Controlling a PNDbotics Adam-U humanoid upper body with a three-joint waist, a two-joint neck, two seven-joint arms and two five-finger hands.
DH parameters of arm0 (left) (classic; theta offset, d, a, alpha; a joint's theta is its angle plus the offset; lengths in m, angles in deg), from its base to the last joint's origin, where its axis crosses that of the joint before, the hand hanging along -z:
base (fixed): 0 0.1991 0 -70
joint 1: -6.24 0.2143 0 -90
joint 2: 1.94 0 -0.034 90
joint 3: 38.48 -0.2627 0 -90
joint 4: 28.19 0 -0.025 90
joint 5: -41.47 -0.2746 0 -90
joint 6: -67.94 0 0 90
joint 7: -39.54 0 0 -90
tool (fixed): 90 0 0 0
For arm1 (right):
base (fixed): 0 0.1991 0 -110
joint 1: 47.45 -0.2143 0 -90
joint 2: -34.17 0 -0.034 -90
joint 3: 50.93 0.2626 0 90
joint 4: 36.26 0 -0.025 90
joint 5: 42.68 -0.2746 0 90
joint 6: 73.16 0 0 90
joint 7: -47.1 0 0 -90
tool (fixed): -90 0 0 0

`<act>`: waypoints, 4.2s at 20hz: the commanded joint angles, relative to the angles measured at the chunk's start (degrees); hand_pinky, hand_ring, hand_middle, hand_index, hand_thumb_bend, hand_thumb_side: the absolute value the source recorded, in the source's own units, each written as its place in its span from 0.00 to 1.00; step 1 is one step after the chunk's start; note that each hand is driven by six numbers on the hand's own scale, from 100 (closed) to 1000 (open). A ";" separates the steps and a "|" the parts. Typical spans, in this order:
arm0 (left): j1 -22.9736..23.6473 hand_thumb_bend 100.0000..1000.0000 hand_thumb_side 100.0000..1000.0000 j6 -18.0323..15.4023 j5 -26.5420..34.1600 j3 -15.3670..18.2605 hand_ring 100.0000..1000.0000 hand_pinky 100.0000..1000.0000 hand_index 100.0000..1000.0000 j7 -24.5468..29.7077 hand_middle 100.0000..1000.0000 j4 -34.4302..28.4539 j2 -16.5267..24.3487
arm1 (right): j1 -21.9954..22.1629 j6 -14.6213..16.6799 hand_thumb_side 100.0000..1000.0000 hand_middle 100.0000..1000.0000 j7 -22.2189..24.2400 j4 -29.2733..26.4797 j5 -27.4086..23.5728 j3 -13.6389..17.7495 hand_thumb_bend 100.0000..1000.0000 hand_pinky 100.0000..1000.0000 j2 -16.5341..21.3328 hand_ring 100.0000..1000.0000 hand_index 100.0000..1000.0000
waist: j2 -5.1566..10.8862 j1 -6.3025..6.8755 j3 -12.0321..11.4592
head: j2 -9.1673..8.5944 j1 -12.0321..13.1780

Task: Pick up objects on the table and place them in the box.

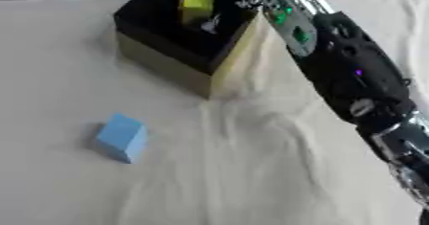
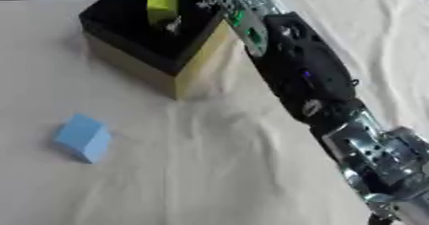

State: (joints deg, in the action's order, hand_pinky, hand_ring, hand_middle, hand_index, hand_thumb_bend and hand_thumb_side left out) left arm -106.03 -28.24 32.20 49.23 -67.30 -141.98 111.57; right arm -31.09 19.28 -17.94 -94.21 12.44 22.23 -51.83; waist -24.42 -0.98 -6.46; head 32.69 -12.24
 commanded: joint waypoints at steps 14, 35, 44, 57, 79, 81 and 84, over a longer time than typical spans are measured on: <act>-0.41 0.28 1.00 0.18 0.55 0.59 0.71 0.63 0.88 -0.10 0.73 -0.80 1.67 | -1.40 -0.81 0.57 0.77 -2.60 -6.03 0.76 1.48 0.23 0.82 1.83 0.89 0.84 | 2.60 0.44 0.71 | 0.79 0.76; -15.38 0.37 0.85 2.05 -12.33 -5.64 0.74 0.70 0.85 23.57 0.72 -0.80 6.64 | 21.43 -9.99 0.63 0.71 -16.66 -56.62 -41.32 8.97 0.00 0.80 23.71 0.85 0.80 | 3.63 2.55 3.38 | 3.46 10.27; -21.69 0.63 0.75 -3.10 -15.13 -10.74 0.74 0.73 0.82 39.70 0.70 3.08 6.88 | 29.20 -4.94 0.62 0.70 -26.35 -56.64 -45.44 13.91 0.00 0.80 25.50 0.83 0.79 | 3.77 3.01 4.70 | 3.08 9.08; -26.11 0.73 0.60 -6.90 -15.75 -17.69 0.78 0.76 0.84 54.90 0.73 10.13 3.75 | 32.83 -5.06 0.68 0.69 -30.78 -56.64 -48.35 16.43 0.00 0.79 24.88 0.82 0.78 | 3.79 3.66 5.70 | 3.54 8.15; -28.61 0.67 0.49 -10.41 -18.37 -21.35 0.81 0.76 0.87 58.15 0.77 23.15 -1.85 | 34.25 -6.40 0.72 0.68 -33.83 -56.64 -50.69 18.69 0.00 0.79 23.23 0.80 0.78 | 3.12 4.19 7.36 | 3.58 5.19; -28.66 0.67 0.49 -10.78 -19.25 -21.52 0.81 0.77 0.87 58.62 0.77 22.93 -1.75 | 34.29 -6.60 0.72 0.68 -34.24 -56.64 -50.96 18.82 0.00 0.79 23.16 0.80 0.78 | 3.08 4.25 7.41 | 3.26 3.97; -28.74 0.66 0.48 -11.27 -20.58 -21.63 0.79 0.77 0.87 59.12 0.77 22.53 -1.75 | 34.32 -6.72 0.72 0.67 -34.46 -56.64 -51.24 18.78 0.00 0.79 23.17 0.80 0.78 | 3.06 4.27 7.46 | 3.14 3.38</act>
State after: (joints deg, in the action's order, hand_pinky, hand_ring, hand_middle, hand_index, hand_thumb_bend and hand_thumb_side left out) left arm -133.70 -39.14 12.25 27.34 -8.33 -118.73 108.68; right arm 3.76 12.62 -52.07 -150.01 -38.32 40.15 -29.65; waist -22.49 3.44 0.97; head 36.20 -8.42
